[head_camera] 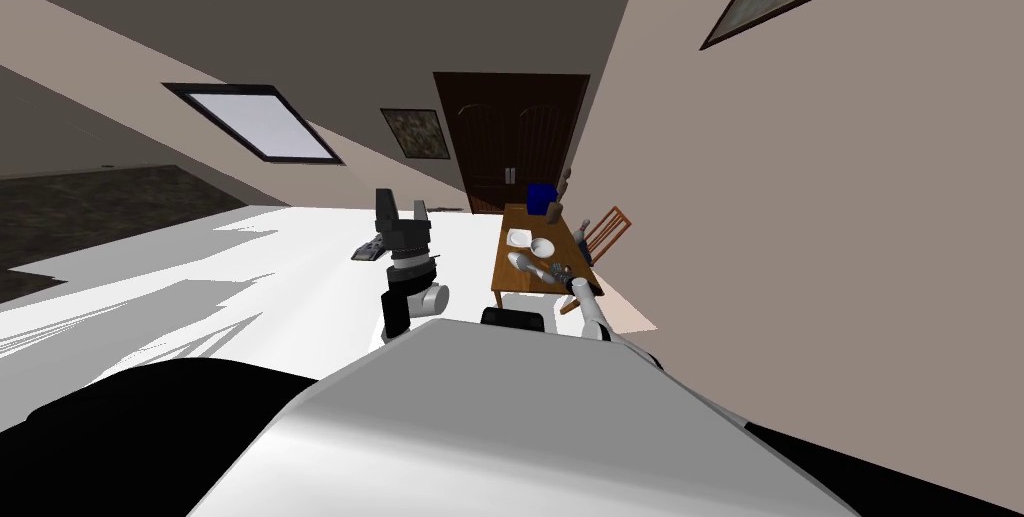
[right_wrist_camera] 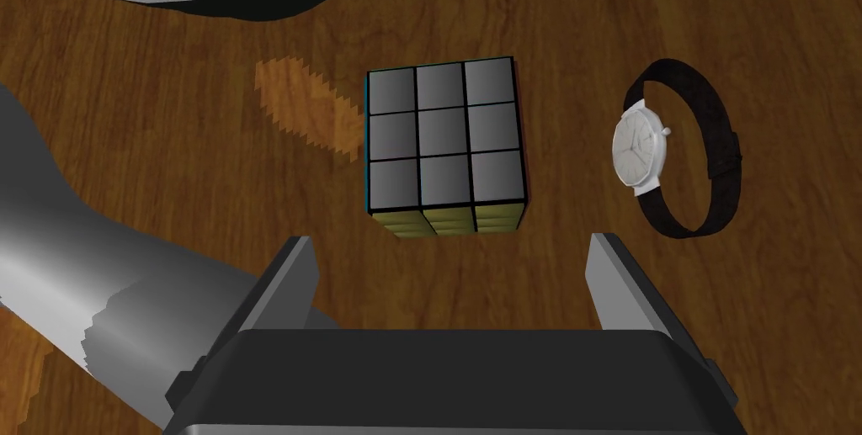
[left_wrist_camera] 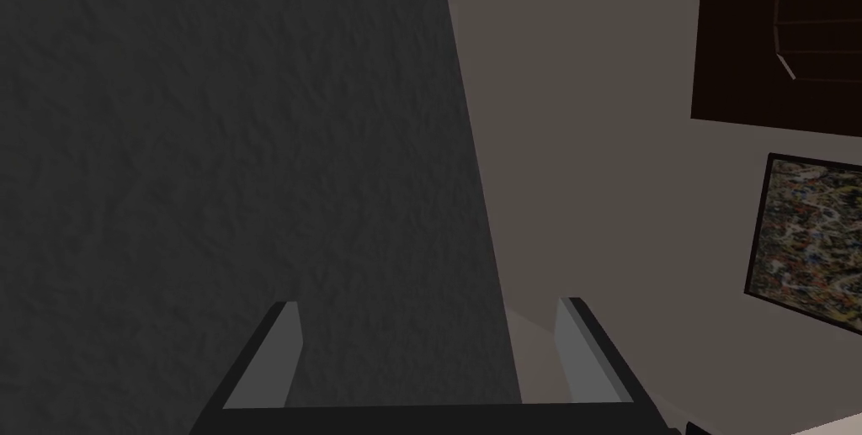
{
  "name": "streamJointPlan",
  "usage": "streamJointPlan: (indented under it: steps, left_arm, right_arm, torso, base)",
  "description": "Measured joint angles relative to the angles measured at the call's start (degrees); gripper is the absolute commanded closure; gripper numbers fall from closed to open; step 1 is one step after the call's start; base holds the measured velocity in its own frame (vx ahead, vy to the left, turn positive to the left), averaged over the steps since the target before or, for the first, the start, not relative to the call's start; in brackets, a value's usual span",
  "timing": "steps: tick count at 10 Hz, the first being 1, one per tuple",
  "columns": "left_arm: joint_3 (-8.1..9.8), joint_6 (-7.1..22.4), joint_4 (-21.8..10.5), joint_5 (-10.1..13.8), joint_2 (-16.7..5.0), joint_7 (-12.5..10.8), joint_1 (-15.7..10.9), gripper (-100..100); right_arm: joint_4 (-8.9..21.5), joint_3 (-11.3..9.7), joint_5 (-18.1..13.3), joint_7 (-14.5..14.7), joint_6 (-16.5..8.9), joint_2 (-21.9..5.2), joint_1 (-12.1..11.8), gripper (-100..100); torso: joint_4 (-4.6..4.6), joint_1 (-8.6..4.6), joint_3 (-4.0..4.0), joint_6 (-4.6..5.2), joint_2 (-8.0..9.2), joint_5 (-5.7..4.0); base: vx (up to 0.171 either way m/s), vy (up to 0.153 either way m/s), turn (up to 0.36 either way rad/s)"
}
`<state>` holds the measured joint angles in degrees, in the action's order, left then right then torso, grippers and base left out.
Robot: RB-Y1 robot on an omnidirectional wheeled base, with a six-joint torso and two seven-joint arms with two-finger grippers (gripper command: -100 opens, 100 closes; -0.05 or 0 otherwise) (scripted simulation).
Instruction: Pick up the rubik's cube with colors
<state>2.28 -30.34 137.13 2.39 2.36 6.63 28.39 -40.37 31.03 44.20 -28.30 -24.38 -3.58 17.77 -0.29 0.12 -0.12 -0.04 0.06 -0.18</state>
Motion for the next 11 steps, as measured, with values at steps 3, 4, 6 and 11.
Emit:
streamJointPlan:
  steps: [3,4,6,11]
  left_arm:
    - [0.0,0.0,0.0,0.0,0.0,0.0,0.0,0]
    - [0.0,0.0,0.0,0.0,0.0,0.0,0.0,0]
    - [0.0,0.0,0.0,0.0,0.0,0.0,0.0,0]
    - [0.0,0.0,0.0,0.0,0.0,0.0,0.0,0]
  right_arm:
    - [-0.22,-0.01,-0.28,-0.19,-0.15,0.2,-0.18,-100]
    - [-0.32,-0.01,-0.4,-0.3,-0.21,0.25,-0.23,-100]
    - [-0.26,-0.01,-0.37,-0.29,-0.21,0.24,-0.21,-100]
    - [0.03,0.75,0.46,0.19,3.95,2.25,-1.46,100]
  torso:
    - [-0.05,0.02,-0.04,-0.01,-0.03,-0.03]
    - [-0.05,0.0,-0.04,-0.02,-0.04,-0.03]
    - [-0.05,0.03,-0.04,-0.01,-0.03,-0.03]
    - [-0.06,-0.1,-0.07,0.0,-0.07,-0.06]
  base:
    - [0.001,-0.001,0.004]
    - [0.0,0.0,0.0]
    - [0.012,-0.029,0.092]
    - [0.018,-0.052,0.104]
